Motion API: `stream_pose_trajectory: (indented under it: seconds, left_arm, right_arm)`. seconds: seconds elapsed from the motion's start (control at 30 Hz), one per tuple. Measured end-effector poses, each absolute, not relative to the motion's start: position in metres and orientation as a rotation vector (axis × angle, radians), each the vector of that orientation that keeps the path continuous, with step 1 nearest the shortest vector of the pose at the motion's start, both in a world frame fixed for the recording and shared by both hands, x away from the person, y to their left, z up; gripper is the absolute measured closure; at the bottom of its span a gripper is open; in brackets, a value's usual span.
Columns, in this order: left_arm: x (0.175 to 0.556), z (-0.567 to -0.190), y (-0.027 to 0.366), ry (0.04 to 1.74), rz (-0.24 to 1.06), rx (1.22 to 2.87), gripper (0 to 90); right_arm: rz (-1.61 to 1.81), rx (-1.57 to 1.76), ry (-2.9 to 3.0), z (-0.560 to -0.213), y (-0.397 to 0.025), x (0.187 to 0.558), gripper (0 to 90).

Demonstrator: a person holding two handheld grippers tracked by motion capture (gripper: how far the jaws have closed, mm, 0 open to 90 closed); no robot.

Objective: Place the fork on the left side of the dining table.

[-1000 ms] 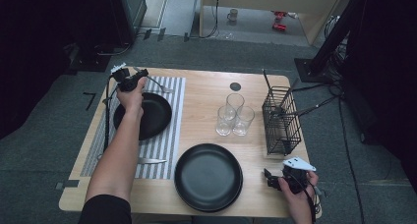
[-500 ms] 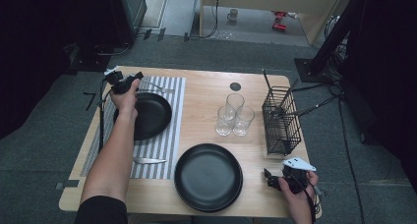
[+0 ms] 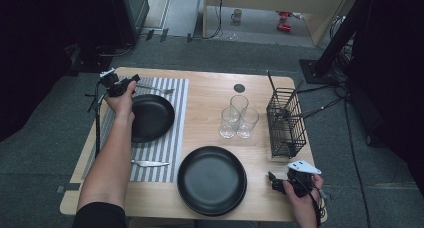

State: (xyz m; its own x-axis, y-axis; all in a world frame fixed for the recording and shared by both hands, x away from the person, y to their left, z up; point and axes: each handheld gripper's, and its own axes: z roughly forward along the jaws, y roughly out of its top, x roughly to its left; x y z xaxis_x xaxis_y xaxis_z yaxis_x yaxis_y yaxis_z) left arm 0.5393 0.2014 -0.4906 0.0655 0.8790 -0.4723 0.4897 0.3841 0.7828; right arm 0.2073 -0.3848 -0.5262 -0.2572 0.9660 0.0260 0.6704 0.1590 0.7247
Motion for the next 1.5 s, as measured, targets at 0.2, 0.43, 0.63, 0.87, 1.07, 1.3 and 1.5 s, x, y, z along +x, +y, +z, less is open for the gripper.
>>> stream_pose_trajectory:
  seconds: [0.2,0.43,0.63,0.87,1.07,1.3,1.5]
  left_arm:
    - [0.528,-0.49,0.209,1.56,0.438,1.264,36.8]
    - [0.508,-0.486,0.214,1.514,0.417,1.318,33.7]
    - [0.484,-0.472,0.217,1.439,0.385,1.437,26.4]
    - [0.465,-0.463,0.218,1.367,0.318,1.49,22.2]
    - [0.45,-0.459,0.216,1.337,0.321,1.549,13.8]
    - [0.433,-0.461,0.212,1.296,0.337,1.603,10.1]
    - [0.412,-0.462,0.21,1.271,0.35,1.612,10.1]
  right_arm:
    - [0.88,1.551,1.995,-0.526,-0.385,0.207,6.8]
    - [0.88,1.552,1.996,-0.526,-0.385,0.207,6.7]
    - [0.88,1.554,1.996,-0.526,-0.385,0.208,6.7]
    - [0.88,1.554,1.997,-0.526,-0.385,0.208,6.5]
    - [0.88,1.555,1.997,-0.526,-0.385,0.208,6.2]
    - [0.879,1.555,1.997,-0.526,-0.385,0.208,6.1]
    - [0.879,1.555,1.996,-0.526,-0.385,0.208,6.1]
